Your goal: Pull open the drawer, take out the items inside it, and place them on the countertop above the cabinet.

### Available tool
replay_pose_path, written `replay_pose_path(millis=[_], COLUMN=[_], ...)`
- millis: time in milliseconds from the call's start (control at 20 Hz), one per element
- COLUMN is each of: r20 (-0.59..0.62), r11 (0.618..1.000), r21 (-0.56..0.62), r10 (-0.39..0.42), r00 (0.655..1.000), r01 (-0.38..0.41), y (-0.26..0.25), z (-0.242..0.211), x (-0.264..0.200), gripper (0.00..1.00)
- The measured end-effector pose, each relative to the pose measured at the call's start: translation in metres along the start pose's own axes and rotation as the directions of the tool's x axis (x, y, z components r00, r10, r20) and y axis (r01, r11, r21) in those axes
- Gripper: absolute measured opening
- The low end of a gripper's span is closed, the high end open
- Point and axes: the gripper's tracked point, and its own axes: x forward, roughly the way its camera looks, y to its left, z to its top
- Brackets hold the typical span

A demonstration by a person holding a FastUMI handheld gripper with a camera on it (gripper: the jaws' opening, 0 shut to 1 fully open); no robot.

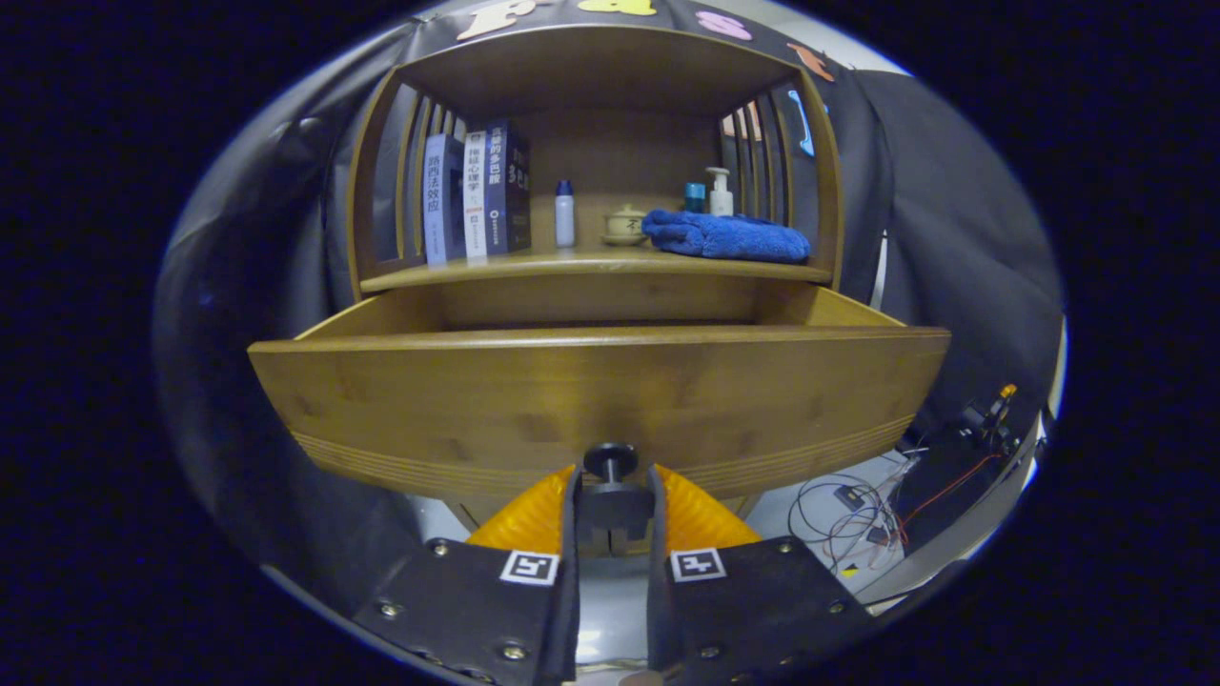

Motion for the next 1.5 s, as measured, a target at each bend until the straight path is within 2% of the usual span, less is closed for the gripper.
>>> replay_pose_path(millis=[400,800,1000,1150,1500], r20=[0.009,0.026,0.027,0.065,0.236], r11=[0.999,0.999,0.998,0.997,0.997], r21=[0.02,0.038,0.067,0.075,0.072], r10=[-0.029,-0.016,-0.017,-0.017,-0.052], r00=[1.0,1.0,0.999,0.998,0.97], r01=[0.029,0.015,0.015,0.012,0.036], y=[0.0,0.0,0.002,0.004,0.011], z=[-0.01,-0.01,-0.01,0.007,0.099], x=[-0.017,-0.016,-0.015,-0.023,-0.061], gripper=[0.29,0.28,0.37,0.45,0.45])
